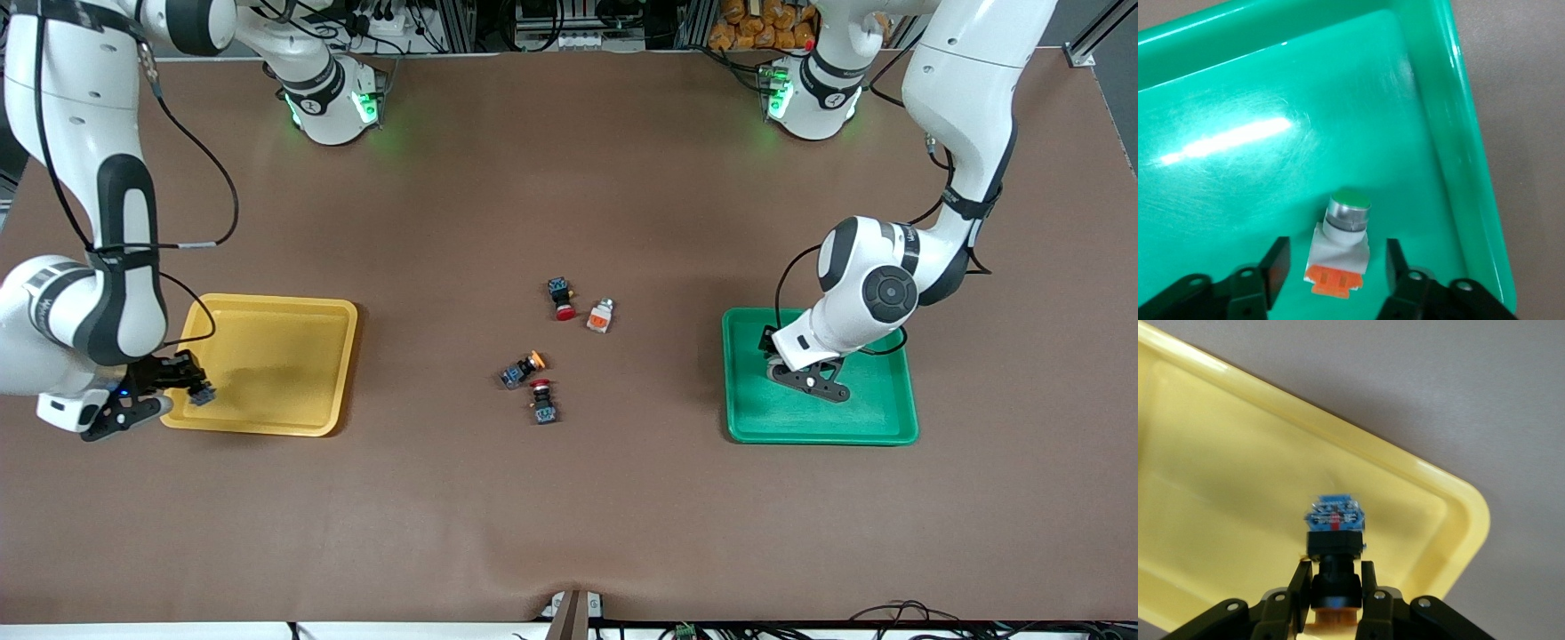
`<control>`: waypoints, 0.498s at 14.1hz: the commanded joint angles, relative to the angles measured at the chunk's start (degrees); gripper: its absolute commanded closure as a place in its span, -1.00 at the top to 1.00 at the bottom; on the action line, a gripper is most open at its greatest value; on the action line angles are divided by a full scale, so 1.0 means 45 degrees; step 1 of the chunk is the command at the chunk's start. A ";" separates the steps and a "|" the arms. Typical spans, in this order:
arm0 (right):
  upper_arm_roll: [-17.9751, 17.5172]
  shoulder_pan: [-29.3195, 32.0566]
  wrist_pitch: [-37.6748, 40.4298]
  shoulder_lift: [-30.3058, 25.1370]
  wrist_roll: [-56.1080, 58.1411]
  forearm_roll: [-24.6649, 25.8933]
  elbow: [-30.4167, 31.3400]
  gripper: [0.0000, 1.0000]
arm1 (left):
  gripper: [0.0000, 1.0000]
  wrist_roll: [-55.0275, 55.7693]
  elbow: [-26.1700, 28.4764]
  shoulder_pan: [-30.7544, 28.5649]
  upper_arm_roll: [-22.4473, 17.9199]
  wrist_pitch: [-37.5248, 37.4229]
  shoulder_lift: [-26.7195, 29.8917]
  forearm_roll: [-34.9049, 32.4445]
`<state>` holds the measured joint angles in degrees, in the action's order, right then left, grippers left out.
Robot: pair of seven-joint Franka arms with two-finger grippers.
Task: Place green and yellow buttons in trays
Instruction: 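Carry the yellow button to the yellow tray while the left gripper carries green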
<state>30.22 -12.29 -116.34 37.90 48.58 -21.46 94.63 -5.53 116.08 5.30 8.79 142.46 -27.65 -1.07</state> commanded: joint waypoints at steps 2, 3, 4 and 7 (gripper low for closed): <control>-0.0056 0.0016 0.0344 -0.0062 -0.0071 -0.0309 -0.0346 1.00 | 1.00 0.0154 -0.0346 -0.0065 0.0116 -0.0037 -0.0047 0.0100; -0.0075 -0.0120 0.0538 -0.0140 -0.0130 -0.0329 -0.0385 1.00 | 1.00 0.0270 -0.0424 -0.0007 0.0136 -0.0057 0.0031 0.0081; -0.0075 -0.0218 0.1024 -0.0160 -0.0247 -0.0348 -0.0675 1.00 | 1.00 0.0600 -0.0464 0.0090 0.0155 -0.0096 0.0090 0.0081; -0.0230 -0.0336 0.2841 -0.0102 -0.2076 -0.0582 -0.1789 1.00 | 1.00 0.2158 -0.0658 0.0364 0.0836 -0.0174 0.0187 0.0100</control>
<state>29.82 -13.44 -107.80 37.90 44.49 -22.62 89.43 -0.92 113.85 5.86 10.56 142.46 -27.69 -1.04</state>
